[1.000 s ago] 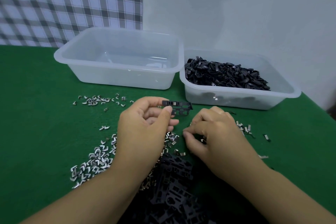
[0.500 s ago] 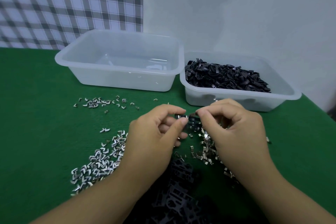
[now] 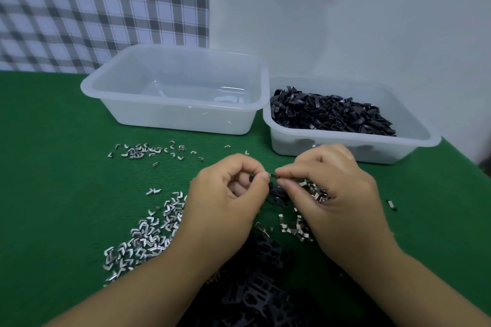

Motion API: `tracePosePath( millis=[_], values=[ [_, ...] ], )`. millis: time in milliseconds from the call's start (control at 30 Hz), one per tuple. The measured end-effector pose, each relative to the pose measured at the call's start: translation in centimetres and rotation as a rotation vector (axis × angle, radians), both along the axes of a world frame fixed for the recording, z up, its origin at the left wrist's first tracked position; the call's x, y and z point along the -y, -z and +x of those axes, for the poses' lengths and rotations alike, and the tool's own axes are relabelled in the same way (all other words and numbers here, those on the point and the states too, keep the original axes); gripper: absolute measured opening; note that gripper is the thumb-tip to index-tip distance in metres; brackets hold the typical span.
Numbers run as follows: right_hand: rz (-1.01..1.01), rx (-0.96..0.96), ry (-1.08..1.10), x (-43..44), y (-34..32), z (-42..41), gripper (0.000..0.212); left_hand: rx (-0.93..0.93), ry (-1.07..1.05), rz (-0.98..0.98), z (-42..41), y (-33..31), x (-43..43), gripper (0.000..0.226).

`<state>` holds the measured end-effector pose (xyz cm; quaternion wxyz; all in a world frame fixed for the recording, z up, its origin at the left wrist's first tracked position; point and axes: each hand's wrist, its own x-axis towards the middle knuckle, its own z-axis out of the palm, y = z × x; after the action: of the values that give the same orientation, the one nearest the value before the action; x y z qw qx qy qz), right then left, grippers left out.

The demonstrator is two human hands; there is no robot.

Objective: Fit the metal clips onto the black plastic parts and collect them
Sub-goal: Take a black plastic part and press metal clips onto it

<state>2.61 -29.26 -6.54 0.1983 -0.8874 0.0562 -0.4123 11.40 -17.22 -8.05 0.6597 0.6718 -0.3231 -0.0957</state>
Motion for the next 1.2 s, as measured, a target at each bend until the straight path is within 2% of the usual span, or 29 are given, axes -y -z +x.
tracePosePath(
  millis=[133, 367, 533, 800, 1067, 1200],
  values=[
    [-0.032, 0.017, 0.022, 0.35, -0.01, -0.20, 0.005, -0.080, 0.032, -0.028, 0.04, -0.14, 0.00, 0.013],
    [0.064, -0.032, 0.063, 0.67, -0.28, -0.34, 0.004, -0.175, 0.027, -0.088, 0.16, -0.10, -0.03, 0.014],
    [0.184, -0.122, -0.010, 0.31, -0.32, -0.32, 0.005, -0.087, 0.040, -0.024, 0.07, -0.07, -0.05, 0.022],
    [0.261, -0.137, -0.030, -0.15, -0.66, -0.38, 0.005, 0.034, 0.013, 0.051, -0.03, -0.12, -0.10, 0.021],
    [0.262, -0.123, -0.004, -0.15, -0.89, -0.55, 0.016, 0.049, -0.035, 0.056, -0.09, -0.16, -0.09, 0.016],
    [0.356, -0.091, 0.062, 0.27, -0.89, -0.56, 0.018, 0.050, -0.146, 0.038, 0.07, 0.08, -0.07, 0.016]
  ],
)
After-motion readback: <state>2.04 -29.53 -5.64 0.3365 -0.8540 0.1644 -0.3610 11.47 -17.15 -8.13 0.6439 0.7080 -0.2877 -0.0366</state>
